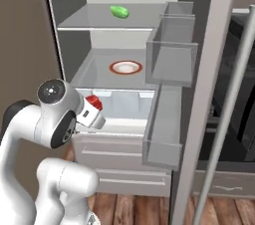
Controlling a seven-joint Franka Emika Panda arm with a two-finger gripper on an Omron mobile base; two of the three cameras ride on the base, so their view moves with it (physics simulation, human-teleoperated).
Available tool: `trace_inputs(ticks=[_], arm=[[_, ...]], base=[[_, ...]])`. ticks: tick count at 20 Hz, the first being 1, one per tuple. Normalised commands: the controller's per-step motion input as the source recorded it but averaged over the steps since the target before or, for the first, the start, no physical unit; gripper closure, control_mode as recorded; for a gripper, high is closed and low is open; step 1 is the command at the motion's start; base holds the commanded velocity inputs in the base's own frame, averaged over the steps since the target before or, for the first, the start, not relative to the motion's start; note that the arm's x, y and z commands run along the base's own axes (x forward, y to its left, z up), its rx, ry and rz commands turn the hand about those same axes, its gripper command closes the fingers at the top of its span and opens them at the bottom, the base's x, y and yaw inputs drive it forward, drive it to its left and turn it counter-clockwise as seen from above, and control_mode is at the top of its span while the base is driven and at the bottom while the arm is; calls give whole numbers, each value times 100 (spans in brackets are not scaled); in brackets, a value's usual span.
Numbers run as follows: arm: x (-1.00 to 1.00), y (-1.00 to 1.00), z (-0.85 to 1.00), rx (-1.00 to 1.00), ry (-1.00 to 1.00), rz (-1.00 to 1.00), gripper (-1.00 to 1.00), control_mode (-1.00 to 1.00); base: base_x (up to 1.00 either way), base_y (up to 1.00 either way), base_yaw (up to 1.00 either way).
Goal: Transport the steak from the fridge to the microwave and turn on the microwave.
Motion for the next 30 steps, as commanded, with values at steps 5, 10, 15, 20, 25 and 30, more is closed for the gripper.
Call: trace_inputs(ticks=[5, 10, 15, 20, 25, 30], arm=[[0, 0, 0, 0, 0, 0, 100, 100], [0, 0, 0, 0, 0, 0, 100, 100], [0, 0, 0, 0, 0, 0, 100, 100], [0, 0, 0, 0, 0, 0, 100, 100], [0, 0, 0, 0, 0, 0, 100, 100], [0, 0, 0, 0, 0, 0, 100, 100]], base=[[-42, 37, -15], [-43, 21, -17], [-46, 5, -22], [-45, 12, -24], [-44, 21, -23], [-50, 15, -24]])
